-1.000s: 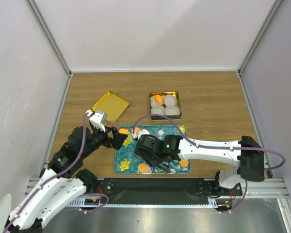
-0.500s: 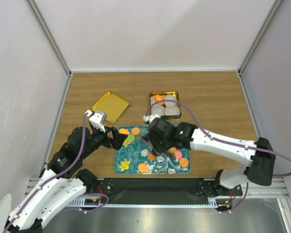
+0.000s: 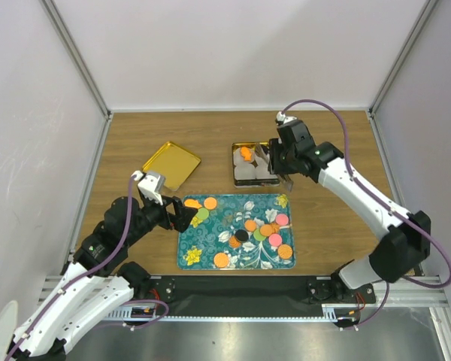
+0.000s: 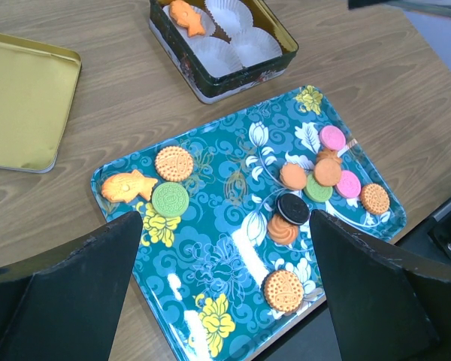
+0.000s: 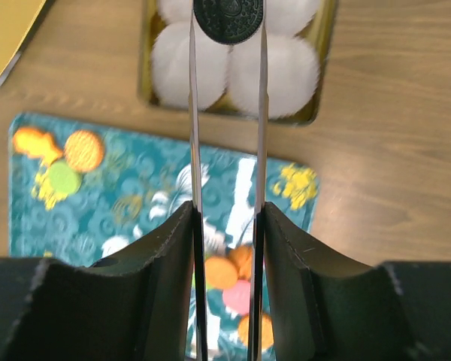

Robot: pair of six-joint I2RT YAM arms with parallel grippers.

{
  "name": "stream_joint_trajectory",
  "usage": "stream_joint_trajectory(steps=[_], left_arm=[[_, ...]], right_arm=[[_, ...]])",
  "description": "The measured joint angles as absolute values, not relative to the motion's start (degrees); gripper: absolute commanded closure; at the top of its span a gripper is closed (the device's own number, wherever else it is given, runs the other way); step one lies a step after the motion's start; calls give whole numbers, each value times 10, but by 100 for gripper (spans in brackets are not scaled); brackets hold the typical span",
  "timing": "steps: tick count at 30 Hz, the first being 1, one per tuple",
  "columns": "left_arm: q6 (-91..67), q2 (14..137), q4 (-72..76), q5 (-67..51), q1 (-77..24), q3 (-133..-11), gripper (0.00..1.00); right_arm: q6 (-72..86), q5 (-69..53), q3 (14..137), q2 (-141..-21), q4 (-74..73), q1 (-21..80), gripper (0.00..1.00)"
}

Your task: Pack the cookies

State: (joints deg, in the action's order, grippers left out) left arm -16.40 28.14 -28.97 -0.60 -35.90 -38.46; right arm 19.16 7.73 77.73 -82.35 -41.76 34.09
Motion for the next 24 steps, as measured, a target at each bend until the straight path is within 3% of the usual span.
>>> stream_joint_trajectory(steps=[6,17,20,24], left_arm=[[-164,288,-291,-6,-360,-385,0],[-164,288,-294,-2,-366,-385,0],[-164,288,-294,2,-366,-385,0],[-164,288,-294,5,-366,-385,0]], right_arm=[[181,55,802,-902,-397,279,71],[169,42,844,-999,-382,267,71],[169,42,843,-1011,-383,266,67],[169,42,843,-1015,-382,266,55]])
